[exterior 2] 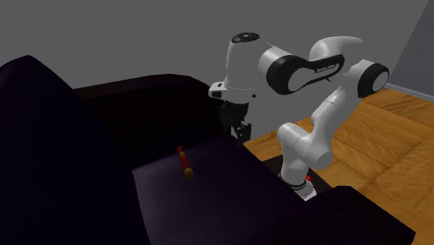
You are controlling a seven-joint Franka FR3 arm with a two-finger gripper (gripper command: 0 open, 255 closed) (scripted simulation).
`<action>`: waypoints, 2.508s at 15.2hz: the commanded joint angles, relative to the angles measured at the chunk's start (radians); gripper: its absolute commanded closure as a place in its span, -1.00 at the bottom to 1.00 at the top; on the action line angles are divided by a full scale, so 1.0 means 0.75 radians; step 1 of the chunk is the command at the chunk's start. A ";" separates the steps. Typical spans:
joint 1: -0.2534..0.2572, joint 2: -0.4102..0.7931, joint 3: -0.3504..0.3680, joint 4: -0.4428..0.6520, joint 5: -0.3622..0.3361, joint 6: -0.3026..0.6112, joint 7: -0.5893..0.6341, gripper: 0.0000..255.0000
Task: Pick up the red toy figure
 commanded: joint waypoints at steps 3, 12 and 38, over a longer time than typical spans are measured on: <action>-0.036 0.008 0.032 -0.077 0.017 0.154 0.142 -1.00; -0.247 0.215 0.210 -0.270 0.006 0.850 0.805 -1.00; -0.399 0.394 0.327 -0.329 -0.087 1.197 1.148 1.00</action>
